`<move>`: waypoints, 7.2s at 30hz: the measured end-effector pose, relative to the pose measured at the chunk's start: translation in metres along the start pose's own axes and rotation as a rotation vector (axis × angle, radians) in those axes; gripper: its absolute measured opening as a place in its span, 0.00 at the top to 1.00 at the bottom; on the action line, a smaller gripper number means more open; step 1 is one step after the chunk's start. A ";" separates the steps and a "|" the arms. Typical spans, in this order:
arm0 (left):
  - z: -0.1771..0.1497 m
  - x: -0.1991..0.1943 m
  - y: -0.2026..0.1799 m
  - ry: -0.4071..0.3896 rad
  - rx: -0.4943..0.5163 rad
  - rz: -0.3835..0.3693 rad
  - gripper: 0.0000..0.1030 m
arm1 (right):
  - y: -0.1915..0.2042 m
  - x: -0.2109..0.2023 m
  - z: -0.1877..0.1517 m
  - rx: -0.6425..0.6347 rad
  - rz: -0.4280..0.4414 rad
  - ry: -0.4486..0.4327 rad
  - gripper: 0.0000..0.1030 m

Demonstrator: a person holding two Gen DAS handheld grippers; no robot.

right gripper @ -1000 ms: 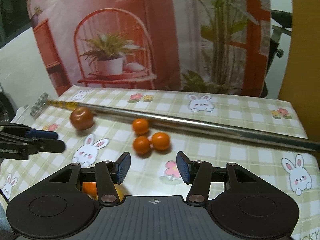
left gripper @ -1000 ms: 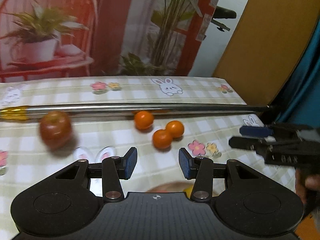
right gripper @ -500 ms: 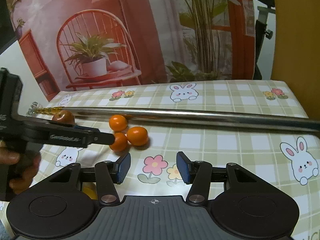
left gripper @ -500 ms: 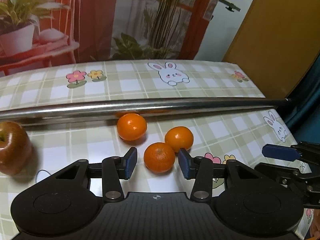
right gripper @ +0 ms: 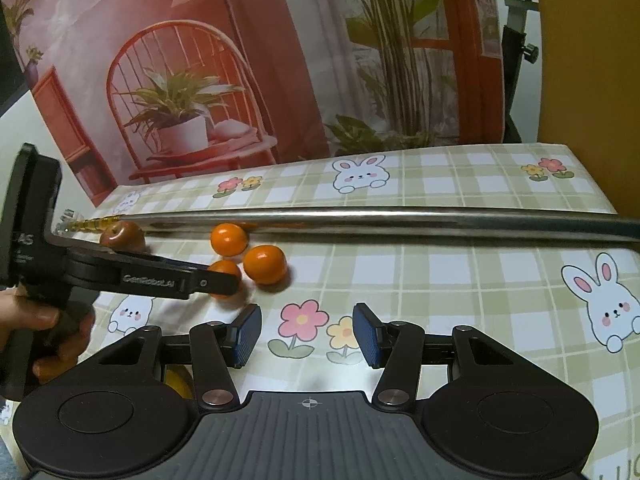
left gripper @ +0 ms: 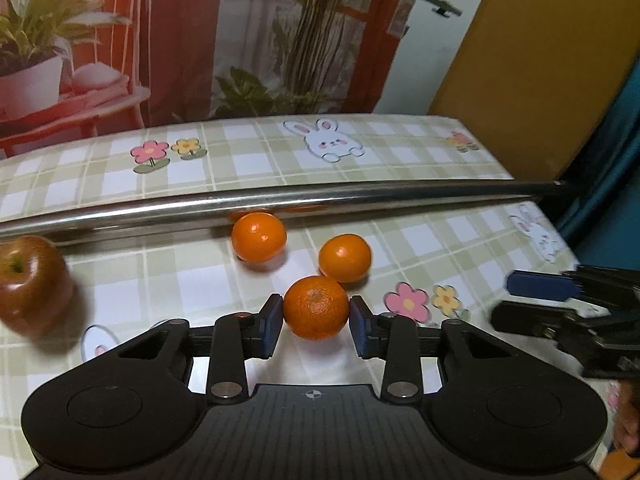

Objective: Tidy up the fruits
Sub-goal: 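Carry the tangerine over the plate with the left gripper while the right gripper reaches toward the tangerines, then grasp a tangerine with the right gripper while the left gripper holds its tangerine over the plate, then lower the tangerine onto the plate and open the left gripper while the right gripper carries its tangerine there, then lower the tangerine onto the plate and open the right gripper, then grasp the last tangerine beside the metal rod with the left gripper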

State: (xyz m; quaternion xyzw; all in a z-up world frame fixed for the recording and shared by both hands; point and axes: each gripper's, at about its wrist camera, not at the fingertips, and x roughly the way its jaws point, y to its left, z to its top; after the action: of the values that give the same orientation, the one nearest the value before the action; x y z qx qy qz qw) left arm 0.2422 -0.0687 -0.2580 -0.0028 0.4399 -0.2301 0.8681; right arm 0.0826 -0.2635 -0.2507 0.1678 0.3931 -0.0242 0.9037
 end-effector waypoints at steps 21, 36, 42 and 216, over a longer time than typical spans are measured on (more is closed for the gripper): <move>-0.103 -0.113 0.008 -0.002 -0.001 -0.026 0.63 | 0.049 -0.019 -0.010 -0.031 0.053 -0.001 0.53; -0.116 -0.105 -0.002 0.045 0.056 -0.013 0.63 | 0.057 -0.025 -0.012 -0.047 0.049 0.008 0.53; -0.117 -0.104 -0.001 0.051 0.048 -0.006 0.63 | 0.057 -0.025 -0.012 -0.048 0.050 0.008 0.53; -0.017 -0.061 0.051 -0.054 -0.190 0.077 0.60 | -0.008 -0.044 -0.017 0.133 -0.004 -0.112 0.60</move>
State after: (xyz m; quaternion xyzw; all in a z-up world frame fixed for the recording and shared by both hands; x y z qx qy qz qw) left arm 0.2186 0.0044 -0.2322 -0.0746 0.4359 -0.1538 0.8836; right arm 0.0389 -0.2699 -0.2318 0.2252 0.3396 -0.0616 0.9111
